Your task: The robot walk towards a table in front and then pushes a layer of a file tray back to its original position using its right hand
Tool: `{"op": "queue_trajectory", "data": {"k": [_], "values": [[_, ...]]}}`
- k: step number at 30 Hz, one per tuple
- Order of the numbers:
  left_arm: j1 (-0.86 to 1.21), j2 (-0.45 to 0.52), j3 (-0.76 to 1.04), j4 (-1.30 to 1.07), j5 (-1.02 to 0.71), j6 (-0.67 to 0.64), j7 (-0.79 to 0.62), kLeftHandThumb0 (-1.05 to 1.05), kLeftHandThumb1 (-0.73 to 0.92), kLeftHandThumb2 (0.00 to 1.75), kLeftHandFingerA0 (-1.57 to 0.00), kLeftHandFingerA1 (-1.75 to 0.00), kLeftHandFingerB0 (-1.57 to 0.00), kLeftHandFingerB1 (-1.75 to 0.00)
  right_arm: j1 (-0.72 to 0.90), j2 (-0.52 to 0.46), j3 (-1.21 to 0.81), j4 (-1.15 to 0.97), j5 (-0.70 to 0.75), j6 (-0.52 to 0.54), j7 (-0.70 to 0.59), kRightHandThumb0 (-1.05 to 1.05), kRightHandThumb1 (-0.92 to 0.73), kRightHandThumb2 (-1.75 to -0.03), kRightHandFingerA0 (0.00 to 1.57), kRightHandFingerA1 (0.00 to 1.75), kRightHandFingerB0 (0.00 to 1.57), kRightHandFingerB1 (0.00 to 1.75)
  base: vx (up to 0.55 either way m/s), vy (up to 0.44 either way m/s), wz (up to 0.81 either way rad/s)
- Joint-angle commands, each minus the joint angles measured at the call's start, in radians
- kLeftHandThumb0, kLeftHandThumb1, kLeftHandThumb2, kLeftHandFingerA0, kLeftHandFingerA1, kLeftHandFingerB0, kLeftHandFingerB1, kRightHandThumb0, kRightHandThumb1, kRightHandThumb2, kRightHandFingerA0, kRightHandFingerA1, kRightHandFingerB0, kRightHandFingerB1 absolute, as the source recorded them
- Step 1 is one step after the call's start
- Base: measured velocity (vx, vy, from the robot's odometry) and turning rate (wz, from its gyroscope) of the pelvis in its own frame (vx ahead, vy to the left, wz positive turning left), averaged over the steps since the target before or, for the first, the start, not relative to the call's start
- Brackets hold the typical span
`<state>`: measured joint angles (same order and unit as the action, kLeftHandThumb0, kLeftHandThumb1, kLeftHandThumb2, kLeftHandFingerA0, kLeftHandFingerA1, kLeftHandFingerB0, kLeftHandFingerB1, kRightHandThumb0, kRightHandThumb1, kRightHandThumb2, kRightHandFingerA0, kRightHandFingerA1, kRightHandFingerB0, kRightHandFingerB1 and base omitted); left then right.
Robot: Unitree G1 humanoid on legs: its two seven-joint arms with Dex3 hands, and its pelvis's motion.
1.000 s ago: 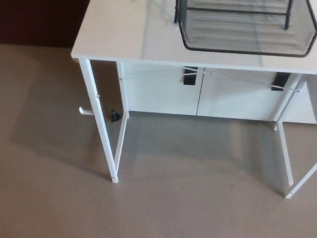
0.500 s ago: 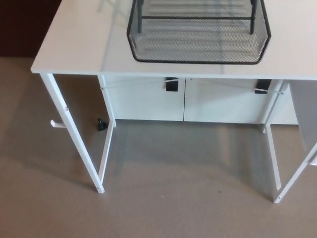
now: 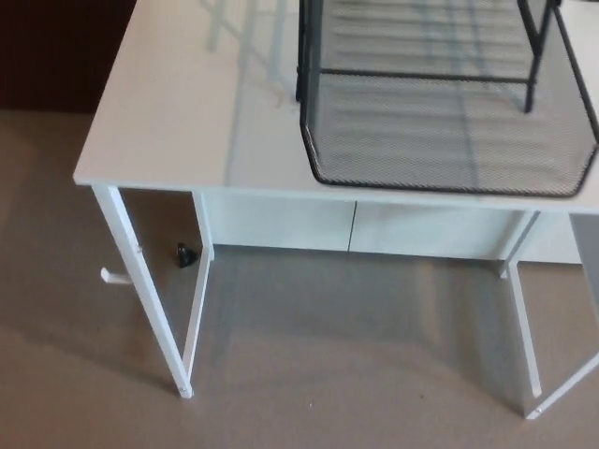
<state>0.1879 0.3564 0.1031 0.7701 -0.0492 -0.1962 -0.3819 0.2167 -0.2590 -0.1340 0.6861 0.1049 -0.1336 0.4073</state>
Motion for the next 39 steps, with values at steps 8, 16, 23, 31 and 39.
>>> {"op": "queue_trajectory", "data": {"k": [8,16,23,31,39], "values": [[-0.001,0.007,-0.005,-0.003,0.010,-0.004,0.008,-0.37,0.39,0.62,-0.59,-0.47,-0.49,-0.44,0.003,-0.020,0.003,-0.005,-0.008,-0.012,0.000,-0.35,-0.45,-0.53,0.82,0.53,0.68,0.49,0.22,-0.154,0.18],[-0.003,0.006,-0.004,-0.001,0.008,-0.004,0.007,-0.37,0.39,0.62,-0.59,-0.47,-0.50,-0.44,0.003,-0.023,0.009,-0.011,-0.009,-0.008,0.000,-0.36,-0.46,-0.52,0.80,0.53,0.66,0.49,0.13,-0.113,-0.04],[0.002,0.015,-0.015,-0.003,0.021,-0.008,0.011,-0.38,0.39,0.62,-0.59,-0.47,-0.48,-0.44,0.002,-0.023,0.011,-0.014,-0.012,0.002,-0.006,-0.32,-0.46,-0.53,0.80,0.53,0.68,0.49,0.05,0.159,-0.12],[0.006,0.013,-0.015,0.002,0.014,-0.013,0.011,-0.37,0.39,0.62,-0.60,-0.47,-0.49,-0.43,-0.003,-0.026,0.020,0.005,-0.027,-0.019,-0.013,-0.36,-0.44,-0.53,0.83,0.54,0.72,0.50,0.03,0.075,0.06],[0.003,0.020,-0.025,0.012,0.032,-0.037,0.020,-0.39,0.39,0.63,-0.60,-0.48,-0.48,-0.44,-0.002,-0.029,0.026,0.000,-0.033,-0.020,-0.014,-0.35,-0.44,-0.53,0.82,0.54,0.70,0.50,0.01,-0.007,0.01]]}}
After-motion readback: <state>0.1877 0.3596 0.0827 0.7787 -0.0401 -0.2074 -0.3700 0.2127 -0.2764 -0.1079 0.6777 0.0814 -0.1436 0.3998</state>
